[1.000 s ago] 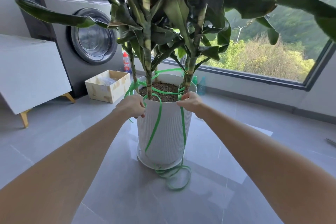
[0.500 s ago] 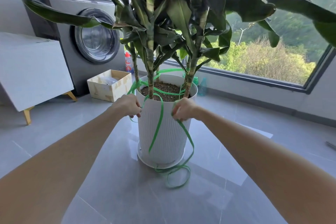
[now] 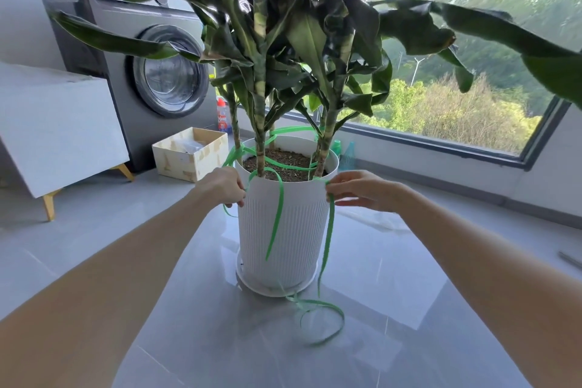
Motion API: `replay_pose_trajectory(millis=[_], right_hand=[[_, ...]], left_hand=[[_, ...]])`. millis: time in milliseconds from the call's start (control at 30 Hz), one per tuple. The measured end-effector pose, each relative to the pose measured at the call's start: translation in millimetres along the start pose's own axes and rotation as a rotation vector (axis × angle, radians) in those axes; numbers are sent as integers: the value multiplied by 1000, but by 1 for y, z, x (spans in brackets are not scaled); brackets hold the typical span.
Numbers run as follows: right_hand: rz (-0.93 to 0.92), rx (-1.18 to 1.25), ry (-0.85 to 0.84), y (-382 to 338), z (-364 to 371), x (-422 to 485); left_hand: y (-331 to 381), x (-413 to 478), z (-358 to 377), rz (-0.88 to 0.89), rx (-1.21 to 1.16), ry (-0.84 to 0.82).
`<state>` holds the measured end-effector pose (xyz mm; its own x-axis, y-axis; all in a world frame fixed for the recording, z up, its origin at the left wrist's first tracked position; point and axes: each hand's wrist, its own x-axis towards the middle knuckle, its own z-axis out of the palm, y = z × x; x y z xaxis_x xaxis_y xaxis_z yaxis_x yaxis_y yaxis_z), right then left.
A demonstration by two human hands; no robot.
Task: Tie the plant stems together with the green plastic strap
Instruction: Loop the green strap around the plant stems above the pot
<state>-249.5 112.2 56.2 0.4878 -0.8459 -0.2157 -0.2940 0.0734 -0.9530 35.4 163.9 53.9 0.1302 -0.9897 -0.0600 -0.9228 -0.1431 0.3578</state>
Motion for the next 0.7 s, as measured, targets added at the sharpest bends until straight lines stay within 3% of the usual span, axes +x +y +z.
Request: replay_pose_trajectory(millis=[167,333,533,700], right_hand=[[-144,330,116,-3,4,3],[-204,414,115,-16,12,11],[-175,259,112,-21,13,15],[-112,101,-56,-22,8,8]], left_hand=[[1,2,2,14,20,-5],[5,5,3,28,15,-5],[0,9,5,19,-5,-12],[-6,11,3,-2,-43,-3]])
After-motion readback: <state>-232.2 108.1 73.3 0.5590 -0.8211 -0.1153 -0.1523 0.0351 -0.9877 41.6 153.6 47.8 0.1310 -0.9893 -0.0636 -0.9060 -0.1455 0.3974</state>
